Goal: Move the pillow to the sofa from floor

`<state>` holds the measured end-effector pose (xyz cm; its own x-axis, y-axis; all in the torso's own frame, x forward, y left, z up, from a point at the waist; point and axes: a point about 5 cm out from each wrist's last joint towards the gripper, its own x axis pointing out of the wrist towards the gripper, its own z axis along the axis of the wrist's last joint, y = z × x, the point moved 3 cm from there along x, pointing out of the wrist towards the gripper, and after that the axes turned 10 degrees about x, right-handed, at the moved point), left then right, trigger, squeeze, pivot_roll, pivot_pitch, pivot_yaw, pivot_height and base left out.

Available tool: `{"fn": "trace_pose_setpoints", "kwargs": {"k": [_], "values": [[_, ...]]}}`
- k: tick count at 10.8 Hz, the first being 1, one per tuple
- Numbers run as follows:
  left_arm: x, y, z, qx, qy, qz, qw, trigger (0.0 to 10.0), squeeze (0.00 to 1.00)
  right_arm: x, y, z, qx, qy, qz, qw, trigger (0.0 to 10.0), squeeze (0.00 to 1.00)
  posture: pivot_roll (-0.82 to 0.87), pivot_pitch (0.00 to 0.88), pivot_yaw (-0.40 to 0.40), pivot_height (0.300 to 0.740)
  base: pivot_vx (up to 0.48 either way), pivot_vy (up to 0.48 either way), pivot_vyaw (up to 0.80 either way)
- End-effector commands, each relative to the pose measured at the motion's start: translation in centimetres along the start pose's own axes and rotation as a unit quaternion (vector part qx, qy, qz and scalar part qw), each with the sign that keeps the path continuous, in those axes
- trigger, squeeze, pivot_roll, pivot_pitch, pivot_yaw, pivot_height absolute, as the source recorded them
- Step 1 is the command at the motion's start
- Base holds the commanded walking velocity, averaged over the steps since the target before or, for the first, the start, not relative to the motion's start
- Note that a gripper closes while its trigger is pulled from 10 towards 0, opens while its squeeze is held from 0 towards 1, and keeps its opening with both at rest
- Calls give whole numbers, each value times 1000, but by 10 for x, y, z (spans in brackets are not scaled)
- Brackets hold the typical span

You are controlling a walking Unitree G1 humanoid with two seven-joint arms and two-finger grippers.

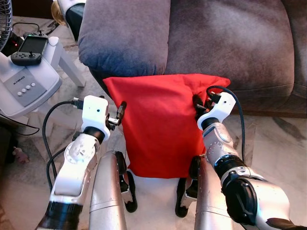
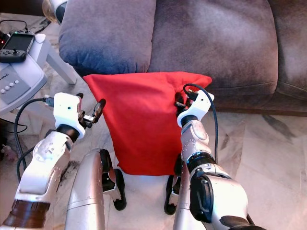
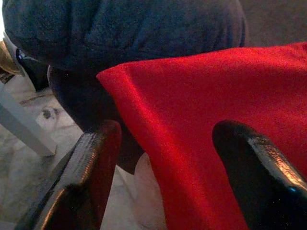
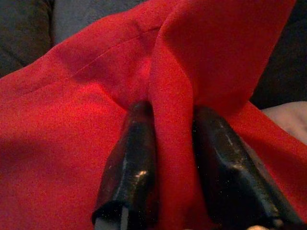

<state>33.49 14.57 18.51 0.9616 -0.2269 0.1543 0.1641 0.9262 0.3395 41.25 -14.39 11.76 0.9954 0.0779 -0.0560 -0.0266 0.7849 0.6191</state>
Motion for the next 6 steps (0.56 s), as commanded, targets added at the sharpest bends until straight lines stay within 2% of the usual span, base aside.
{"fn": "trace_pose_setpoints", "kwargs": {"k": [1, 4, 6], "values": [[-2, 3, -7, 10, 9, 7, 1000, 10000, 0, -7, -9, -18, 2, 29, -10, 1000, 0, 0, 195, 346, 16, 568, 0, 0, 0], [10, 15, -8, 8, 4, 37, 999, 10000, 0, -7, -6, -16, -10, 25, 3, 1000, 0, 0, 179, 288, 12, 568, 0, 0, 0], [24, 22, -6, 8, -4, 52, 999, 10000, 0, -11, -10, -15, -27, 20, 26, 999, 0, 0, 157, 238, 7, 568, 0, 0, 0]]}}
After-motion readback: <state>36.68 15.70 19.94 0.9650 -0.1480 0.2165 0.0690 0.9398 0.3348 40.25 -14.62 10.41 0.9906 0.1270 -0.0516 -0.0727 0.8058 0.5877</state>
